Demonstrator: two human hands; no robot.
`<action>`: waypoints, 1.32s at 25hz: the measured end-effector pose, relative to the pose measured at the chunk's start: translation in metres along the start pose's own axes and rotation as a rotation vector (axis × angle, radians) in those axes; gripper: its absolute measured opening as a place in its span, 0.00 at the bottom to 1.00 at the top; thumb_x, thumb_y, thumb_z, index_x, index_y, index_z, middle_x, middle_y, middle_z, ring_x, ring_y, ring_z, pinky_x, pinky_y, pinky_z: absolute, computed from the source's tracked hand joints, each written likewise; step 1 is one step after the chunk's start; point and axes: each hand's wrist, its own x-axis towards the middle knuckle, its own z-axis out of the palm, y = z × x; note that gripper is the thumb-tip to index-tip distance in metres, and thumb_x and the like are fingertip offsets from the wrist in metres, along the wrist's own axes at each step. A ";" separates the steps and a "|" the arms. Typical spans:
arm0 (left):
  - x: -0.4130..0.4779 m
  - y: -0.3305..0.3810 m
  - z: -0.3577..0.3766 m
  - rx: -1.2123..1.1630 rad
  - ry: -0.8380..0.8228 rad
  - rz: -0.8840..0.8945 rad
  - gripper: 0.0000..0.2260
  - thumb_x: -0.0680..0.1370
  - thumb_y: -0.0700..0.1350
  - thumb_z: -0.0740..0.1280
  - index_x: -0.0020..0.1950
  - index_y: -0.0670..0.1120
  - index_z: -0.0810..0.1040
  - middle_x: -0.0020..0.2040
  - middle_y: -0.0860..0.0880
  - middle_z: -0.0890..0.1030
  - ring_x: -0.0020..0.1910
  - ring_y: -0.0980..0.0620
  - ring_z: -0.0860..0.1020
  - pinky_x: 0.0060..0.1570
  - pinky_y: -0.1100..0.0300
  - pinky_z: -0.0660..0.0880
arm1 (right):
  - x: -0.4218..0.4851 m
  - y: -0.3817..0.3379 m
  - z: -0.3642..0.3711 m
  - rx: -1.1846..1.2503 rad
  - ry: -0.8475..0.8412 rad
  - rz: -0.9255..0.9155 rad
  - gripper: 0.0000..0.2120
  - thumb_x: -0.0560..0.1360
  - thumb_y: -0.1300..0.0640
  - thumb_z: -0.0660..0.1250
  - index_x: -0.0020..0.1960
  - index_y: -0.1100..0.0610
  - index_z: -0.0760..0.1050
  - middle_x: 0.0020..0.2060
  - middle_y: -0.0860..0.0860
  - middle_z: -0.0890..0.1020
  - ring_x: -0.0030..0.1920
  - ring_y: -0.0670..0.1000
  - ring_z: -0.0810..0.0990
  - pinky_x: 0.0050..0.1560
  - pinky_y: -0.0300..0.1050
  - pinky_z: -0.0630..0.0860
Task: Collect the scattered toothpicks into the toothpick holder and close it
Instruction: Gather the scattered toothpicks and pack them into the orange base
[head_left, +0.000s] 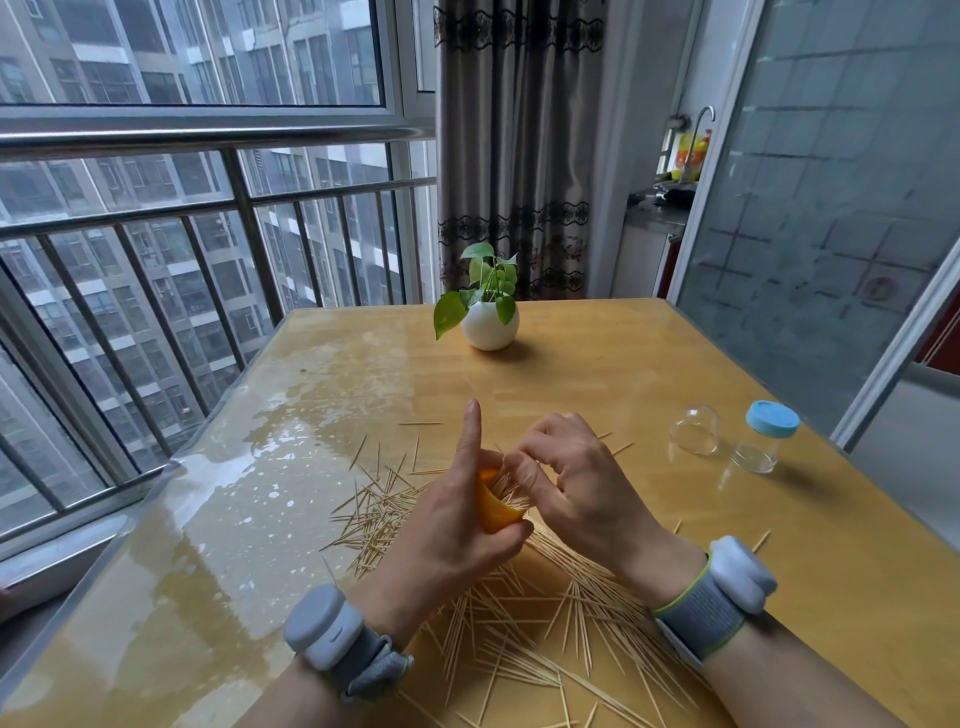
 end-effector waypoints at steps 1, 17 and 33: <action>0.000 0.000 0.000 0.000 -0.010 -0.002 0.55 0.70 0.49 0.75 0.78 0.60 0.33 0.59 0.59 0.75 0.48 0.58 0.78 0.53 0.60 0.76 | 0.000 -0.002 0.000 0.006 0.013 0.033 0.13 0.79 0.46 0.61 0.49 0.53 0.78 0.45 0.46 0.76 0.49 0.46 0.72 0.48 0.39 0.70; -0.002 -0.003 0.002 -0.158 -0.042 -0.043 0.52 0.68 0.56 0.73 0.78 0.64 0.38 0.62 0.55 0.75 0.50 0.54 0.80 0.52 0.60 0.78 | 0.009 -0.002 -0.032 0.376 -0.153 0.434 0.05 0.77 0.56 0.69 0.46 0.56 0.81 0.38 0.51 0.84 0.37 0.44 0.79 0.39 0.43 0.77; 0.000 0.003 -0.015 -0.082 0.214 -0.045 0.42 0.71 0.50 0.76 0.79 0.53 0.57 0.53 0.60 0.74 0.47 0.62 0.78 0.45 0.72 0.75 | -0.107 0.013 -0.043 -0.474 -0.560 0.580 0.47 0.71 0.27 0.34 0.79 0.58 0.36 0.79 0.54 0.39 0.79 0.51 0.37 0.77 0.46 0.37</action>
